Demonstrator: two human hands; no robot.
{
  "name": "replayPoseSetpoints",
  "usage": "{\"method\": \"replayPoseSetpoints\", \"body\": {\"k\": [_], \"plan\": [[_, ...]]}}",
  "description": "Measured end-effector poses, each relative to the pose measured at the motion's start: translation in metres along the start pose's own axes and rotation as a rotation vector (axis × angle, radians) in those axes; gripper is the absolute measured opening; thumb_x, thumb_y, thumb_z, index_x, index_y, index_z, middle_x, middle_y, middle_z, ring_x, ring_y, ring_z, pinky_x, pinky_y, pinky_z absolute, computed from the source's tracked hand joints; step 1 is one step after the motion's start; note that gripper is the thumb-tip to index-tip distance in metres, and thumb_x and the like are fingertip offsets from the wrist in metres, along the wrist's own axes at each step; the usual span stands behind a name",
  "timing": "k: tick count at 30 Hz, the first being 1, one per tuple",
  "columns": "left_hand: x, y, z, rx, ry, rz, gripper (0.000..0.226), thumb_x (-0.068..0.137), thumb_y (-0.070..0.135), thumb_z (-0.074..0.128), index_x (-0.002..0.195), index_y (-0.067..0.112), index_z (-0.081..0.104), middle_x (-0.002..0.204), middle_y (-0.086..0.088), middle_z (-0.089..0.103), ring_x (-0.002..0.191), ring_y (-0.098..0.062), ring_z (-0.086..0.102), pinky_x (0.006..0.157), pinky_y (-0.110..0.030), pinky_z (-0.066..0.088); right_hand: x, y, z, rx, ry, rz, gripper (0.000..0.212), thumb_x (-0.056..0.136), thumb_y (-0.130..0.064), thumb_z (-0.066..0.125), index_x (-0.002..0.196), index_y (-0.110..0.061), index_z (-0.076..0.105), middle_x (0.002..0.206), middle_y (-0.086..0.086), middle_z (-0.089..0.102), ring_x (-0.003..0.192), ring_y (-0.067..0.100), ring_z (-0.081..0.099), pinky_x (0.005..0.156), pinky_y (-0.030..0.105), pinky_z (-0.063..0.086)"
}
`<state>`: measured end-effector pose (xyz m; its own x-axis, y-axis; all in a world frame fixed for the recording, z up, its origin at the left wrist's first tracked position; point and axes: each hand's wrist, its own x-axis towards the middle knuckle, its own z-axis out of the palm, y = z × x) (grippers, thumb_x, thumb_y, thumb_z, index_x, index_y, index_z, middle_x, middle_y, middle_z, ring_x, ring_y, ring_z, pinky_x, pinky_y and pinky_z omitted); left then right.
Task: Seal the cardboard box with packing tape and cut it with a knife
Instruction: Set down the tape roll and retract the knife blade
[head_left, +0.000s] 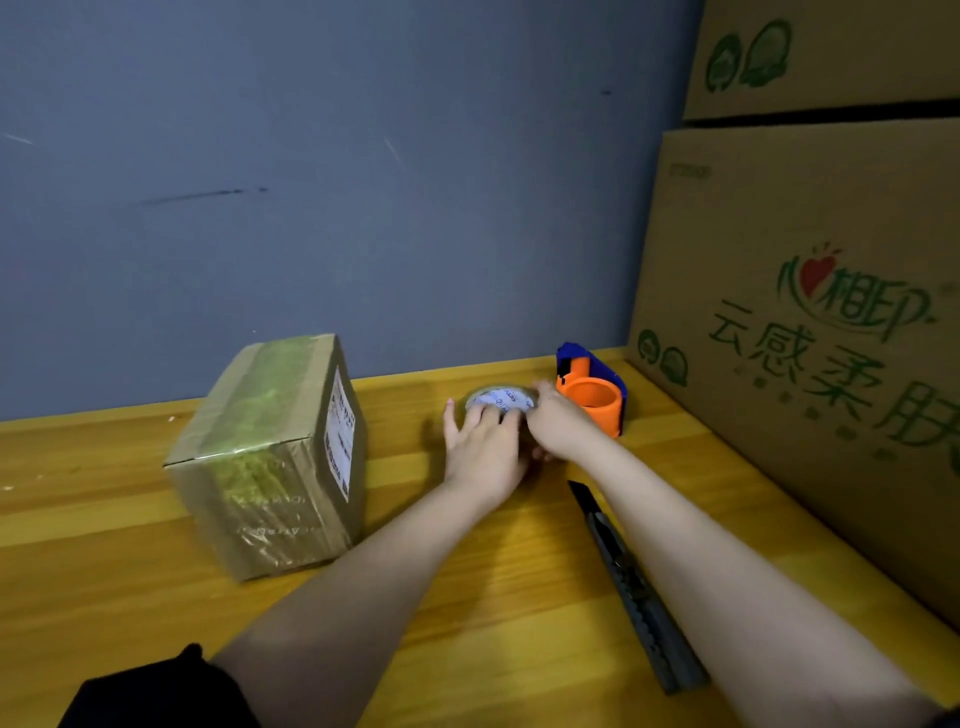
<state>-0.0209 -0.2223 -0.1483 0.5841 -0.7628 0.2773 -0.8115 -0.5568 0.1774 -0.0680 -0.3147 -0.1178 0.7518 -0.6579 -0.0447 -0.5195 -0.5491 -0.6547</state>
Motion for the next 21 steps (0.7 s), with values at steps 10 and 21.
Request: {"method": "replayPoseSetpoints", "body": {"k": [10,21], "plan": [[-0.053,0.029,-0.033,-0.451,-0.014,-0.069,0.046,0.088,0.025,0.054,0.131,0.017,0.042,0.134,-0.008,0.041,0.121,-0.028,0.046,0.099,-0.038,0.041,-0.07,0.012,-0.031,-0.073,0.253,-0.154,0.018,0.093,-0.027,0.047,0.099,-0.024,0.064,0.103,-0.001,0.068,0.094,0.021,0.064,0.08,0.039,0.055],[-0.119,0.077,-0.064,-1.281,-0.549,-0.516,0.009,0.093,0.022,0.05,0.1,0.019,0.045,0.108,-0.001,0.043,0.11,-0.021,0.047,0.091,-0.039,0.046,-0.136,0.046,-0.041,-0.123,-0.058,0.235,0.023,0.089,-0.031,0.051,0.084,-0.011,0.06,0.072,0.011,0.064,0.065,0.028,0.063,0.056,0.035,0.053]]}}
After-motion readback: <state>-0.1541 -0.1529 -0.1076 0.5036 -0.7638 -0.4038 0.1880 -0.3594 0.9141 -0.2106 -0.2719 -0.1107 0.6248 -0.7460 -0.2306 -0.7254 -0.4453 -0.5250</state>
